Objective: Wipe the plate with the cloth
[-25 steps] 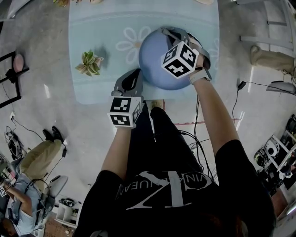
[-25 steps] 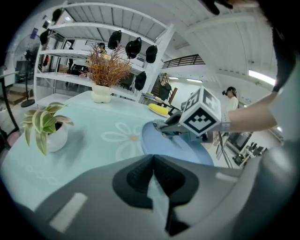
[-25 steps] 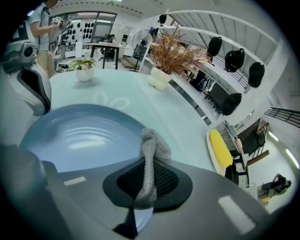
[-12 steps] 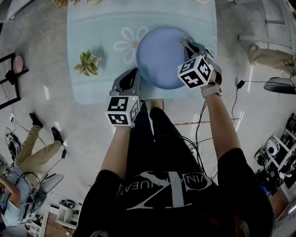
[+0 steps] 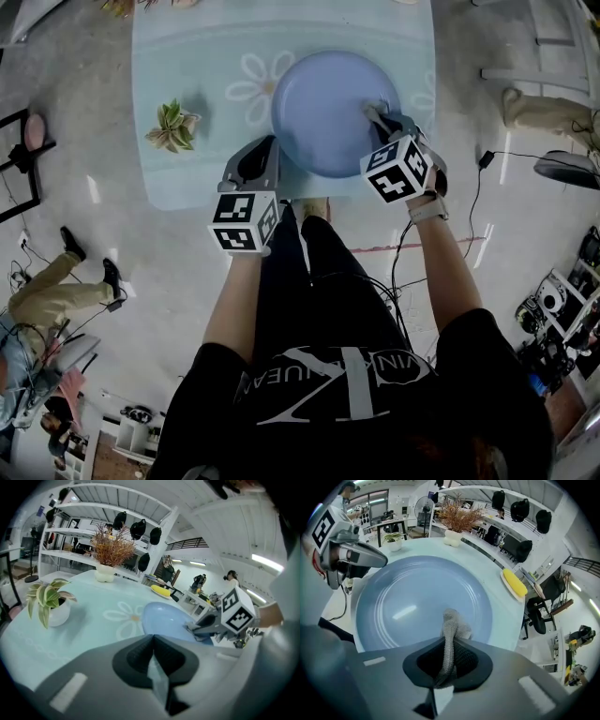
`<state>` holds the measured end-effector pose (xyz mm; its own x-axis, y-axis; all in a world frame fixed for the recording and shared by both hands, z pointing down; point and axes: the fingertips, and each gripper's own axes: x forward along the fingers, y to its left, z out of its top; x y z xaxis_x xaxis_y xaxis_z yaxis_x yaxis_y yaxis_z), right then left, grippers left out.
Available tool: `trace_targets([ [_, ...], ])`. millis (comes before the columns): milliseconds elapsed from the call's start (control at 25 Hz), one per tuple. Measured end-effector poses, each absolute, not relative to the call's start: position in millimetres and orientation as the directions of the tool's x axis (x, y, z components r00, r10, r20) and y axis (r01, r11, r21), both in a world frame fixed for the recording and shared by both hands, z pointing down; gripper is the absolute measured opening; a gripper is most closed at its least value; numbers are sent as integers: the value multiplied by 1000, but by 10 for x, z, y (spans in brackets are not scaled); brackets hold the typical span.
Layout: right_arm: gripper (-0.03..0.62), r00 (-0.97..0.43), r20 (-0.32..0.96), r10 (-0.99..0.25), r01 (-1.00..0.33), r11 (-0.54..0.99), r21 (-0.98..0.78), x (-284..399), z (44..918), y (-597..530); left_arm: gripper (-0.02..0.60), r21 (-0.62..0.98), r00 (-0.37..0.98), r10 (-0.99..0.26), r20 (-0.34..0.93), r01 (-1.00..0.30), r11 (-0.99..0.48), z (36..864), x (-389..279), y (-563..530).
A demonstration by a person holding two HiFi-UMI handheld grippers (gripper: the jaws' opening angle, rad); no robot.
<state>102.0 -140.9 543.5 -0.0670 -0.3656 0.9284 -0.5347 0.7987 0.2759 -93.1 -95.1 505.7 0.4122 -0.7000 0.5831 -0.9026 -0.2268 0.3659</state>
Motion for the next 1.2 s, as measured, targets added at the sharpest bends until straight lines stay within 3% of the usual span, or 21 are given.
trace_targets([
  [280,33,-139,953,-268,-554,819,149,837,5428,-1061,0,374,410,-704,580,-902,-218,5042,-925,-950],
  [720,35,-285,948,-144,-436,900,6,137,5456,-742,0,379,404,-705,583,-903,-203,5073,-936,-948],
  [1200,35,-400,902,-164,-353,935,14,-512,5461,-1090,0,390,415,-696,586,-897,-207,5100,-944,-961],
])
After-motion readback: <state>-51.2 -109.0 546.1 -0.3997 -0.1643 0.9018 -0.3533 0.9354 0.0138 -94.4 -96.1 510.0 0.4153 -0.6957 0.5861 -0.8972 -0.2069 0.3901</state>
